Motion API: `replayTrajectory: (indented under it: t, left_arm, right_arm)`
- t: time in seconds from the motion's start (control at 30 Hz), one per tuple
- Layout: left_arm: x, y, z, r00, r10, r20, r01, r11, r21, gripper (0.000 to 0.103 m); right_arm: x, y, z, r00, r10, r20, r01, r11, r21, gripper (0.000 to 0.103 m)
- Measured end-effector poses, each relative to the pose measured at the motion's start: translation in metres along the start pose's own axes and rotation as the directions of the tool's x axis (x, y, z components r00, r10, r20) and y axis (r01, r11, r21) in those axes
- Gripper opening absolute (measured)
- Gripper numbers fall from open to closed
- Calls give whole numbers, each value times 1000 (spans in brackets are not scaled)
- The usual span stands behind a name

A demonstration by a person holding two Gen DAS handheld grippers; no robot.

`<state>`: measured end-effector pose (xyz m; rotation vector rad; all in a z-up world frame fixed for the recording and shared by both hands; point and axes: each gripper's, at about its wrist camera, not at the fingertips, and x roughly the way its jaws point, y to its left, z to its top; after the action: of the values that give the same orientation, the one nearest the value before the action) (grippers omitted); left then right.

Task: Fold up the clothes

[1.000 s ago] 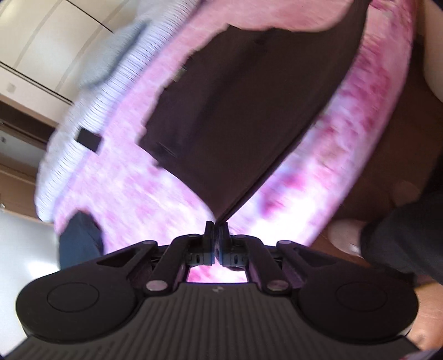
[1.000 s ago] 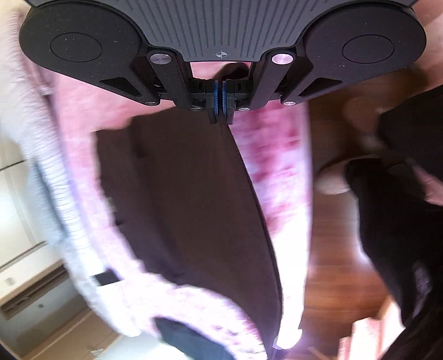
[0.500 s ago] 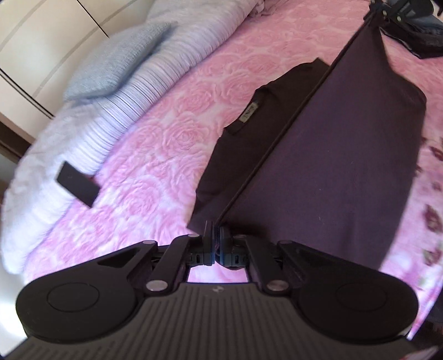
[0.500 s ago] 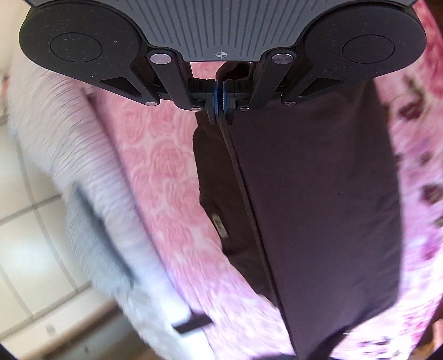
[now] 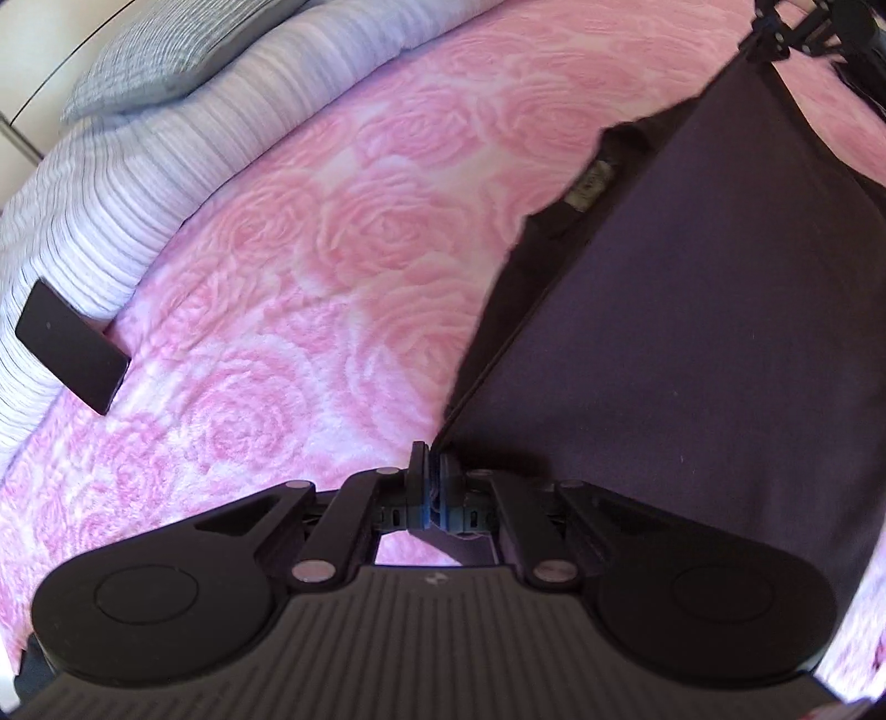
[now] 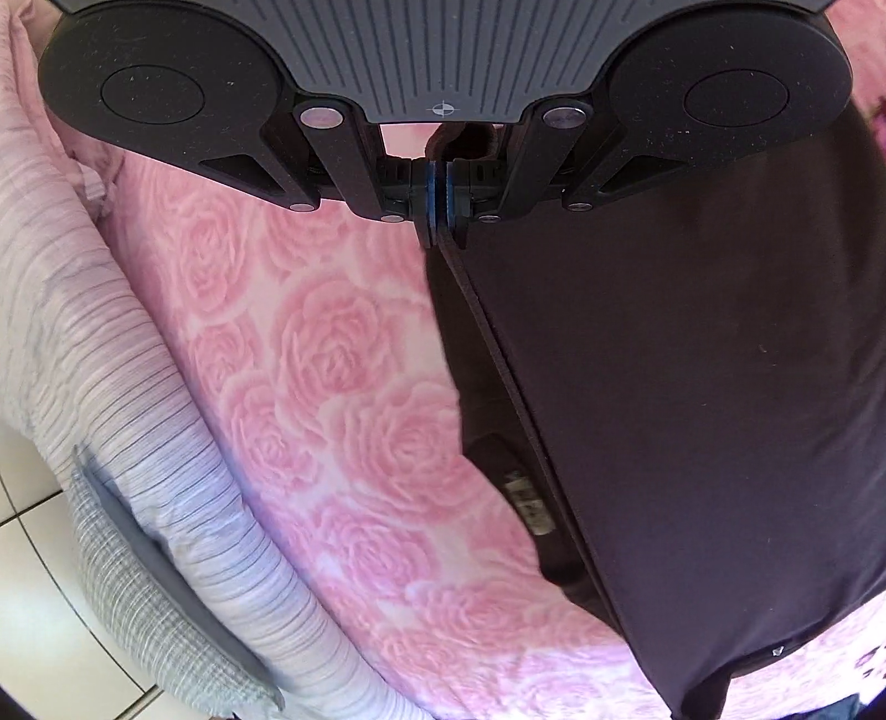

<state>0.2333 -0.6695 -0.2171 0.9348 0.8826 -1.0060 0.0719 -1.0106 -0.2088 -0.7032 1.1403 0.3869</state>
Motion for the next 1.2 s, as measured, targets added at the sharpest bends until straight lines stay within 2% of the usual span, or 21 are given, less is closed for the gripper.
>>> replayTrajectory:
  t: [0.13,0.3,0.4,0.47,0.53,0.57,0.6,0.7,0.77,0.8,0.87,0.97,1.07,1.13,1.17,1.2]
  left_arm:
    - [26,10,9,1000,0,-21,-1,1000,-30,2]
    - [68,10,5,996,-9,-93,6,999,-39,3]
    - [80,13,0,995,16,-97,-25,996,-84,9]
    - [82,18,-3,992,71,-100,-82,990,-115,10]
    - [80,28,-5,988,115,-107,-132,978,-161,10]
    - [78,35,-7,986,129,-108,-148,969,-199,11]
    - [74,41,-8,984,140,-107,-161,958,-236,11]
    - [53,51,-11,984,160,-81,-178,930,-321,11]
    - [35,45,-14,988,148,-48,-156,922,-355,11]
    - [27,39,-16,991,132,-31,-134,920,-369,11]
    - [15,22,-21,997,80,2,-73,914,-399,12]
    - [12,-19,-32,1000,3,14,2,921,-391,12]
    - [24,-57,-44,998,-58,-16,50,939,-341,14]
    - [36,-72,-53,998,-50,-41,36,958,-283,15]
    - [38,-73,-57,999,-46,-28,37,962,-269,18]
    - [39,-72,-60,999,-46,-20,39,964,-263,22]
  right_arm:
    - [34,-24,7,999,39,-6,-38,998,49,2]
    - [78,-40,8,995,96,-18,-94,992,80,3]
    - [91,-51,5,993,115,13,-116,977,177,3]
    - [93,-58,1,992,116,43,-124,958,260,3]
    - [92,-66,-6,991,107,76,-127,927,352,11]
    - [87,-70,-10,993,74,88,-104,910,401,20]
    - [83,-73,-15,994,40,99,-80,890,450,24]
    - [65,-84,-31,992,-76,97,3,798,603,24]
    - [49,-86,-45,989,-112,94,16,721,692,24]
    - [40,-82,-52,989,-105,105,-5,685,728,24]
    - [26,-66,-61,986,-60,154,-80,640,764,24]
    - [12,-27,-65,972,40,233,-205,632,747,24]
    - [14,17,-64,952,155,266,-300,662,687,24]
    - [24,39,-67,963,166,211,-265,711,651,24]
    - [29,49,-69,968,169,184,-248,733,633,24]
    - [31,50,-76,971,156,182,-237,733,638,24]
